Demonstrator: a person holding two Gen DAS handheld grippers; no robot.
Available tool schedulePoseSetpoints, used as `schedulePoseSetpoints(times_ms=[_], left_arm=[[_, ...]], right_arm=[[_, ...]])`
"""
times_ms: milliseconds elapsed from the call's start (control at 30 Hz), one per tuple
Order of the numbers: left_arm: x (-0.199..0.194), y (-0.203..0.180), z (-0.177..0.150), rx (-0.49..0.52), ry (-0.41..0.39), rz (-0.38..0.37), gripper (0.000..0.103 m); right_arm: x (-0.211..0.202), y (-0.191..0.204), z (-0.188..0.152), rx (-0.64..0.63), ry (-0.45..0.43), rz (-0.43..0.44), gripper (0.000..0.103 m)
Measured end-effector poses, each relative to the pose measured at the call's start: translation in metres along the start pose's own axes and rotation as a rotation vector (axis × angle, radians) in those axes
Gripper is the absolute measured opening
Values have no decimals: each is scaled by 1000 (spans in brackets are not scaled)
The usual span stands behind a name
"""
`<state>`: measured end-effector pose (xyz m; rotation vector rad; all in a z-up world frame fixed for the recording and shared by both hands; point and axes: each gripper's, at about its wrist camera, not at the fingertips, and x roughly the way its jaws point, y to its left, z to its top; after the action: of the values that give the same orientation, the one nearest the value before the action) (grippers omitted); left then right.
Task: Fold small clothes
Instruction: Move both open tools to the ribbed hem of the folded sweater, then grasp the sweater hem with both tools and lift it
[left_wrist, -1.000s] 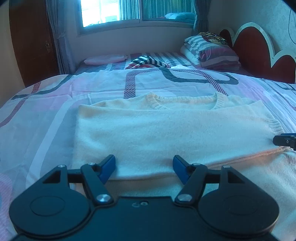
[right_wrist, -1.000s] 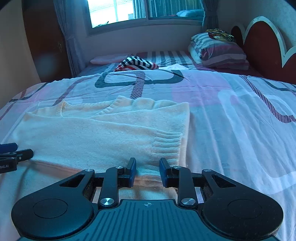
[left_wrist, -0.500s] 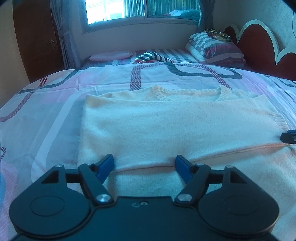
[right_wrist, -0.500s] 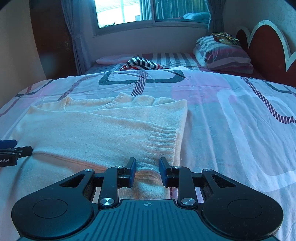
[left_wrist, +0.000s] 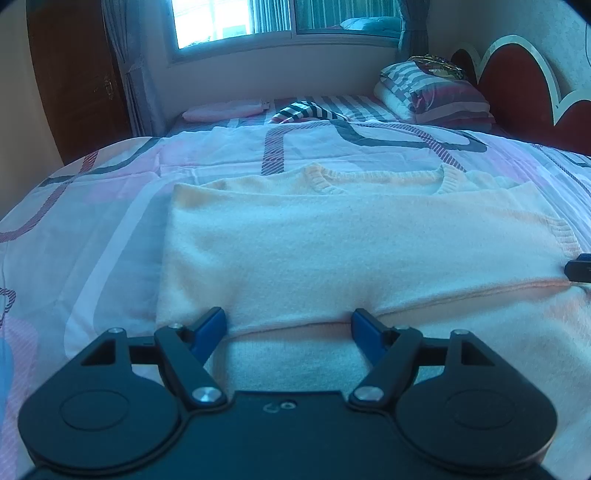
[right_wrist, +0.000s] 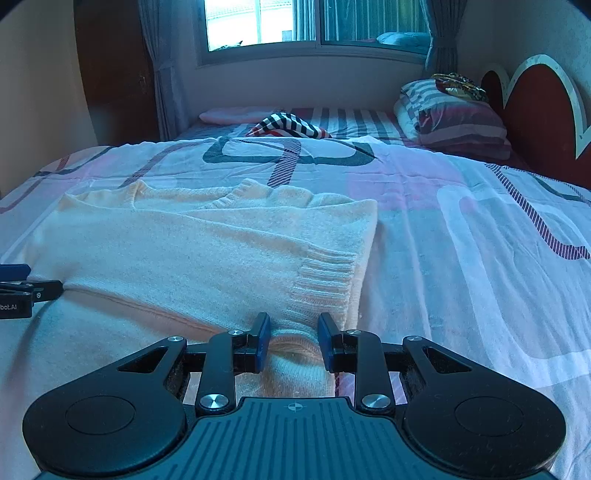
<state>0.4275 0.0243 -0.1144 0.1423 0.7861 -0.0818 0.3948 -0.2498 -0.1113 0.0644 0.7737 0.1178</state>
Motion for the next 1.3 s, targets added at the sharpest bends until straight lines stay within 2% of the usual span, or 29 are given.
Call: schedulePoseSetpoints(times_ms=[233, 467, 567, 633, 667, 700, 733, 833, 900, 1000, 1033, 1100, 1300], left_arm=[[0, 1, 2, 20, 27, -12, 75], [3, 2, 10, 64, 72, -30, 79], [-6, 3, 9, 73, 89, -6, 79], [-22, 8, 2, 58, 73, 2, 79], [-34, 13, -5, 48, 52, 2, 79], [-45, 19, -14, 42, 34, -3, 79], [-57, 25, -24, 43, 26, -3, 79], [-93, 48, -63, 38, 21, 10, 78], [-116, 66, -90, 1, 48, 15, 75], [-146, 90, -125, -82, 61, 27, 64], [-155, 96, -134, -113, 64, 7, 64], [-172, 102, -150, -147, 69, -32, 63], [-202, 109, -180, -246, 90, -155, 59]], right_arm=[[5, 16, 3, -80, 27, -66, 27], [15, 24, 15, -135, 109, -96, 29], [14, 25, 21, -147, 139, -103, 29], [-10, 24, 22, -116, 54, -119, 31], [-25, 24, 20, -97, 9, -88, 34], [-36, 23, 16, -79, 2, -55, 50], [-45, 22, 11, -63, 25, -17, 67], [-74, 20, -16, -43, 47, 58, 68], [-93, 10, -40, 0, 81, 94, 68], [-120, -12, -76, 117, 116, 122, 65], [-128, -19, -87, 156, 128, 125, 56], [-146, -33, -110, 245, 145, 134, 49], [-190, -48, -161, 440, 151, 207, 49]])
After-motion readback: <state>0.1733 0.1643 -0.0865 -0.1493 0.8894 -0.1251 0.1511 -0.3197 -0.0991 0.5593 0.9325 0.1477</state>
